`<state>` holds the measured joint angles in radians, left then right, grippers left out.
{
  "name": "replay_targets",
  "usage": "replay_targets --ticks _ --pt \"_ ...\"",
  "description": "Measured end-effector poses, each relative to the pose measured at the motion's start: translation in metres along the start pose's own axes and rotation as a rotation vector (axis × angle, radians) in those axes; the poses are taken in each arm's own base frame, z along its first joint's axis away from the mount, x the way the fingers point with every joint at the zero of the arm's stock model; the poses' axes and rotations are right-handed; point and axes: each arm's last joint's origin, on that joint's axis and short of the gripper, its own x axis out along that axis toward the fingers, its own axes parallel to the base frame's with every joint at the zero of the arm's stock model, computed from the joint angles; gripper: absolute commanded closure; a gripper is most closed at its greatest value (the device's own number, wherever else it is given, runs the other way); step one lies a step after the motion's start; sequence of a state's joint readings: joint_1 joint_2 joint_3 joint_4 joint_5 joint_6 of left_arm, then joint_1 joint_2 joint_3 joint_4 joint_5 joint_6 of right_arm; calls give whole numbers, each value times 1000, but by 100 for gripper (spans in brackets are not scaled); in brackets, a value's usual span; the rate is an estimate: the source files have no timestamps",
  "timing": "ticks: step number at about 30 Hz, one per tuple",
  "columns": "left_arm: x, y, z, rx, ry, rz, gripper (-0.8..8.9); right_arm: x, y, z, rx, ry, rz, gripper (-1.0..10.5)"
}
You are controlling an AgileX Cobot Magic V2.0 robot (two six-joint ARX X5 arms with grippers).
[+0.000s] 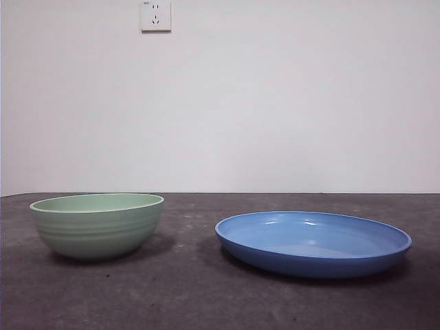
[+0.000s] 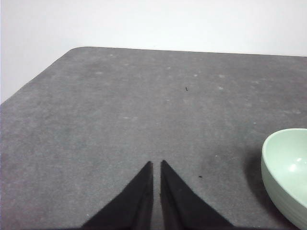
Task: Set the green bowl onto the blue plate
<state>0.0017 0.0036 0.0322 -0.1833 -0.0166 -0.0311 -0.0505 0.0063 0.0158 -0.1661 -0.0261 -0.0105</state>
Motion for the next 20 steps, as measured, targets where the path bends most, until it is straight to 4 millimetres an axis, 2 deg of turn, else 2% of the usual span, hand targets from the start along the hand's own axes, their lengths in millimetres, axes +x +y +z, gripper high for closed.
replay_targets --ticks 13,16,20 --pt "-1 -1 2 -63 10 -13 796 -1 2 5 153 -12 85 935" --pt "-4 -3 14 -94 -11 -33 796 -7 2 19 210 -38 89 935" --pt "-11 -7 40 -147 -48 -94 796 -20 4 49 282 -68 127 935"
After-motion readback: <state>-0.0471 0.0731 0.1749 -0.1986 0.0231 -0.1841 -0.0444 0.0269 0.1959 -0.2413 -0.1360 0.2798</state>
